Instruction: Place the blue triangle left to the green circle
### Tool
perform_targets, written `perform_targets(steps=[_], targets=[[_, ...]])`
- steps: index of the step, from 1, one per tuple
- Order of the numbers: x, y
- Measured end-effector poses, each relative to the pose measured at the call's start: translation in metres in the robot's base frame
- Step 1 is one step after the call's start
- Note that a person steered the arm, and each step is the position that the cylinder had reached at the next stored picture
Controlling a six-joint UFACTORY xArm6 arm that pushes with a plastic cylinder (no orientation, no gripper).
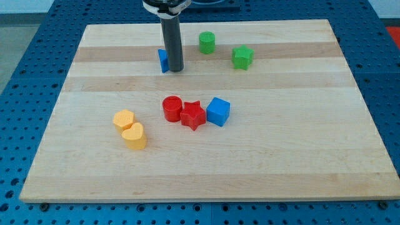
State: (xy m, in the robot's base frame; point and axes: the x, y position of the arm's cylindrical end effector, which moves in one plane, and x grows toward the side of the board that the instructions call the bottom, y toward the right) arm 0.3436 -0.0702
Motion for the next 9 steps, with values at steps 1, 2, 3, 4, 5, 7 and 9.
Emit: perform_targets(steps=[1,2,3,4,5,7,9], targets=[[0.000,0.000],[0.000,0.000],[0.002,0.000],[0.009,0.000],[0.018,0.000],[0.045,-0.013],[0.048,-0.059]])
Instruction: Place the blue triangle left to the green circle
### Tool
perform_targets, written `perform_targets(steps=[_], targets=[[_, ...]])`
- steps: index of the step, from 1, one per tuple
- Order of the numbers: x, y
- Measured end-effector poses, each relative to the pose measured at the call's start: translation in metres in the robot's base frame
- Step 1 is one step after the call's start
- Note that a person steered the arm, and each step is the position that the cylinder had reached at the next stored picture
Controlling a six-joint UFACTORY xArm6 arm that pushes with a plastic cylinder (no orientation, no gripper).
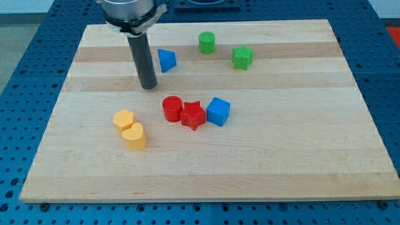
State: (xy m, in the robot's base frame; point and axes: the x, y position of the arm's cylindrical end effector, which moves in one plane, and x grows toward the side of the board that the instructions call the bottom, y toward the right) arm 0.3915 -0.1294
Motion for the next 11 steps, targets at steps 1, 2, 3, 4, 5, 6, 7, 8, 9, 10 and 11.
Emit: perform_targets(steps=[1,2,3,4,5,6,7,8,9,10,11], targets=[[-0.001,-0.002],[-0.003,-0.001],[-0.003,0.019],[-0.003,0.047],[-0.003,0.058],[-0.008,0.057],[-0.016,0.040],[-0.026,0.023],[-0.050,0.020],[-0.061,0.020],[-0.059,0.020]])
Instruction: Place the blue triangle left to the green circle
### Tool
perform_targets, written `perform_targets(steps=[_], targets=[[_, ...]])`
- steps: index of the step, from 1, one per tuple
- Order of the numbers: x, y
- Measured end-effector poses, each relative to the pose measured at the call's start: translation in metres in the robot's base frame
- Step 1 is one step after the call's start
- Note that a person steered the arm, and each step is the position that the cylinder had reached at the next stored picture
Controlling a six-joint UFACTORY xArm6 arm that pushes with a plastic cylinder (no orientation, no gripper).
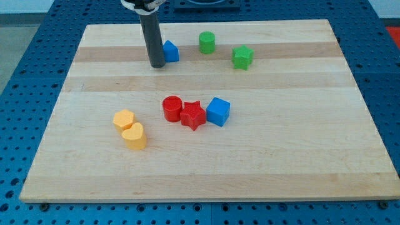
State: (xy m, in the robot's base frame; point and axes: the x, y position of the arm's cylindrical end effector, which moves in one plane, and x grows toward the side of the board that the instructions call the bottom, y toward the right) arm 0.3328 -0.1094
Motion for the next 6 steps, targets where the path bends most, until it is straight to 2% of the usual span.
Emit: perform_targets(steps=[3,5,6], targets=[[0.028,0.012],[0.016,0.053],[0.016,0.053]])
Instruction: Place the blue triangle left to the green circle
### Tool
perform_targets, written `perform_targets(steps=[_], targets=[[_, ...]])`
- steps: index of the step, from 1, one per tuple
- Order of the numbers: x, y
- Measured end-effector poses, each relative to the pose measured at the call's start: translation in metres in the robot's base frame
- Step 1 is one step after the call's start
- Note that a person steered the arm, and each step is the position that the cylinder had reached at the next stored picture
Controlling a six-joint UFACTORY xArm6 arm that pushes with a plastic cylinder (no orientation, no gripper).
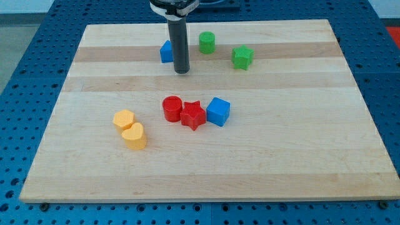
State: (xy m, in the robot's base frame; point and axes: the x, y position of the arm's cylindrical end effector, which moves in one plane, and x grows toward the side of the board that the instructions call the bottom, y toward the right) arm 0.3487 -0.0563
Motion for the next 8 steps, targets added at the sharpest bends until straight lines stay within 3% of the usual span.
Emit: perform_targets(steps=[3,5,7,8], targets=[[-0.011,-0.026],[-0.061,-0.021],[-0.063,-0.021],[-0.044,-0.021]])
